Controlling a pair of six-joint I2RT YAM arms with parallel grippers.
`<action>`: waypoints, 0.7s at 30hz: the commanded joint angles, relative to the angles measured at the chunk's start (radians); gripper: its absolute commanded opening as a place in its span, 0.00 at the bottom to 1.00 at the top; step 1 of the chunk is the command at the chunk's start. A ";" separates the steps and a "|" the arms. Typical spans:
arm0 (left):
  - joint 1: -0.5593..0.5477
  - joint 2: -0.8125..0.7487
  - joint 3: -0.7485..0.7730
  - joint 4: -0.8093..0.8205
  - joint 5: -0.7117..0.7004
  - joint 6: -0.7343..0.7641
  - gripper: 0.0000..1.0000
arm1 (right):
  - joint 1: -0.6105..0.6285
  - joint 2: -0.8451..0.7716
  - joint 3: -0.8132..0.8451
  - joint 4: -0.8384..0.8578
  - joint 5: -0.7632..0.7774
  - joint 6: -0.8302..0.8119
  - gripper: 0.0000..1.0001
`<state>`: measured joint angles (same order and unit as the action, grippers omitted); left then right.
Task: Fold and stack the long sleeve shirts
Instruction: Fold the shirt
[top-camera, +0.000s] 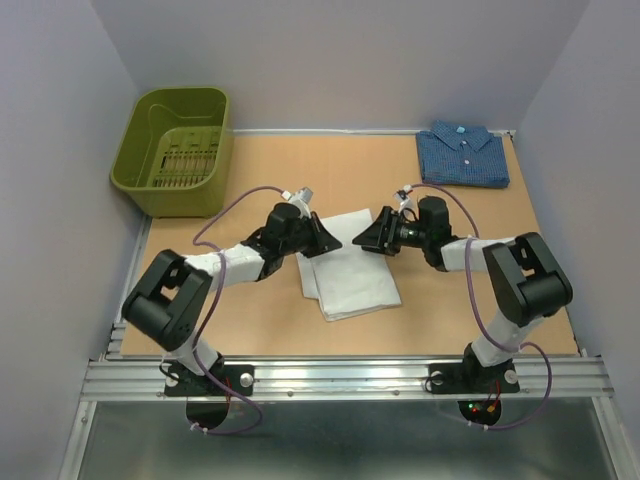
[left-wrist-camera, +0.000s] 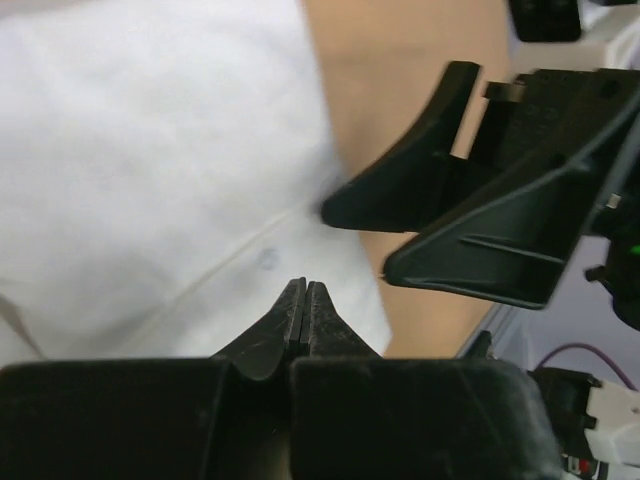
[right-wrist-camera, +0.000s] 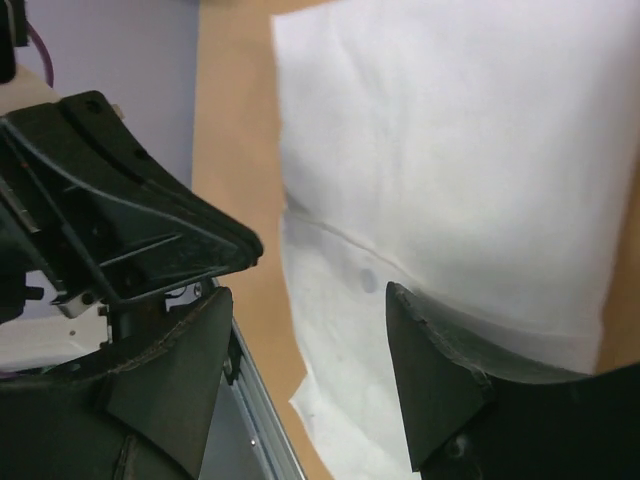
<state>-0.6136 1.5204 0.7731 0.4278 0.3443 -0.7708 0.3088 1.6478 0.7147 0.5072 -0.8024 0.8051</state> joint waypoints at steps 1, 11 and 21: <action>0.014 0.113 -0.092 0.215 -0.042 -0.119 0.00 | 0.000 0.098 -0.081 0.188 0.068 0.026 0.68; 0.081 0.074 -0.239 0.333 -0.059 -0.208 0.00 | -0.022 0.075 -0.104 0.212 0.059 -0.003 0.68; 0.106 0.102 0.034 0.193 -0.110 -0.093 0.00 | -0.022 0.194 0.210 0.220 0.038 0.098 0.69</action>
<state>-0.5220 1.5894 0.7158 0.6216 0.2653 -0.9138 0.2939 1.7630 0.7944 0.6746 -0.7639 0.8661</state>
